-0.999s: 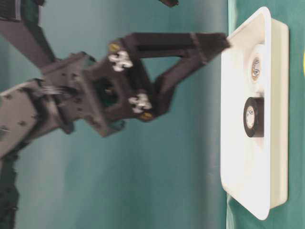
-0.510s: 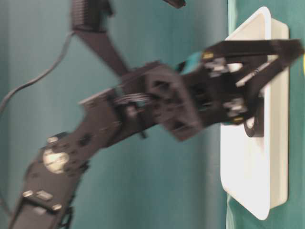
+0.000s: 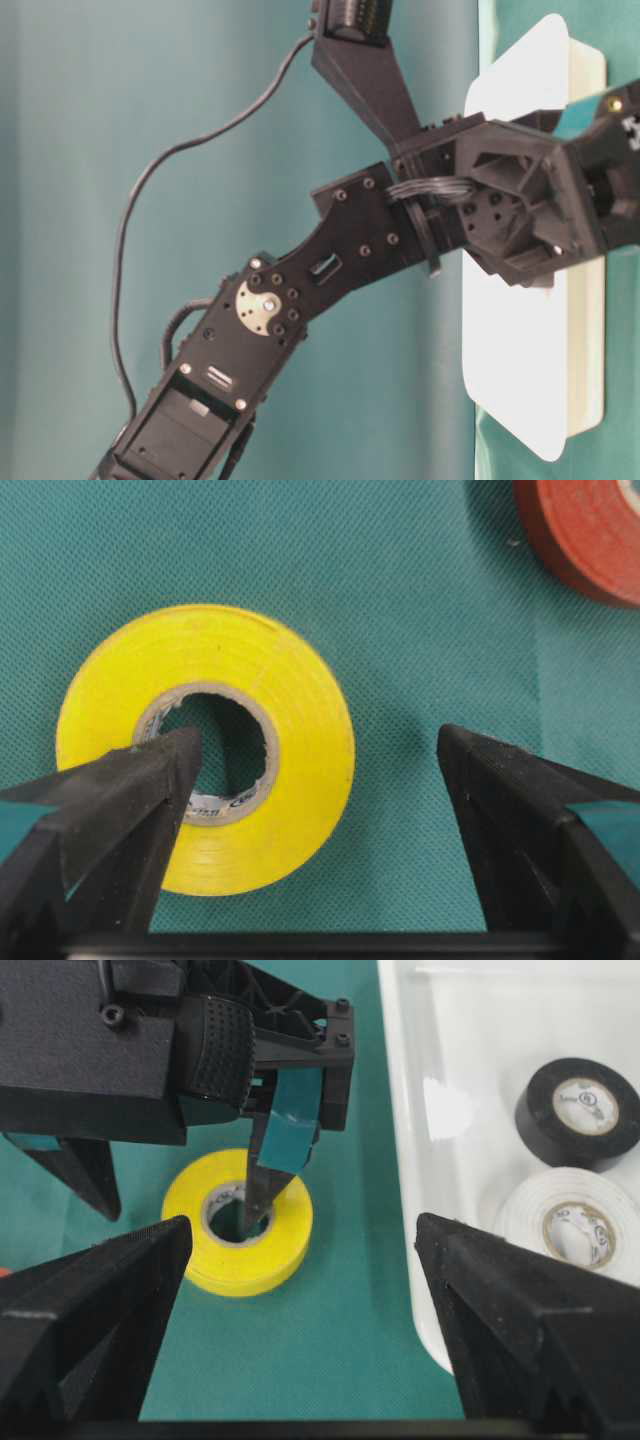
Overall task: Pick up the tape from a random location and place it into the white case.
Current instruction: 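Close the left gripper on the yellow tape roll's rim, then lift the yellow tape roll with the left gripper toward the tray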
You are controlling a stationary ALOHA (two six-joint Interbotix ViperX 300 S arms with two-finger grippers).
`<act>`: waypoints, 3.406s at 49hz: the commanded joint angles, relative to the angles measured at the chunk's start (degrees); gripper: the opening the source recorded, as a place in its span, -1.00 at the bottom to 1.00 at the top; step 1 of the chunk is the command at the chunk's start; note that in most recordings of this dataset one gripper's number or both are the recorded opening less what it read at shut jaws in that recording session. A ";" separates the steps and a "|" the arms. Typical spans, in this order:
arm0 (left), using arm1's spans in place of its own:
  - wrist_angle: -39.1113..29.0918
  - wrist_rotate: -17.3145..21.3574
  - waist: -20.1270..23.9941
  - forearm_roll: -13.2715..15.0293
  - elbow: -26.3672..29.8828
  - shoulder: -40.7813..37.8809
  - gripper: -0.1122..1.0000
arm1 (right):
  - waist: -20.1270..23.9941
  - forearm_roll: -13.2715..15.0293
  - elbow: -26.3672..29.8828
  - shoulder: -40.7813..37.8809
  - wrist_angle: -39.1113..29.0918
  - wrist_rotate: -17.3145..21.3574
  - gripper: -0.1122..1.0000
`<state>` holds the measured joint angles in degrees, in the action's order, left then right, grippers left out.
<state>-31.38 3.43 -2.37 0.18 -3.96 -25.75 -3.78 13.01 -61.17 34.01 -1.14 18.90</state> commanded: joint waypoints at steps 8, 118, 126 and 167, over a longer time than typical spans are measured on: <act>0.44 -0.09 0.35 -0.09 0.09 1.14 0.93 | -0.09 0.09 1.23 0.18 0.44 -0.09 0.80; -8.17 0.35 1.05 0.09 1.23 15.91 -0.39 | -0.09 0.09 1.05 0.09 0.26 -0.09 0.80; -12.13 0.44 1.05 0.09 2.37 19.69 -0.39 | 0.00 0.09 1.05 0.09 0.26 -0.09 0.80; -21.18 0.62 1.05 -0.26 8.35 25.84 -0.39 | 0.00 0.09 1.05 0.09 0.18 -0.18 0.80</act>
<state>-52.82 3.96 -1.41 0.09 2.90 -1.93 -3.78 13.01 -61.17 34.01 -1.23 18.81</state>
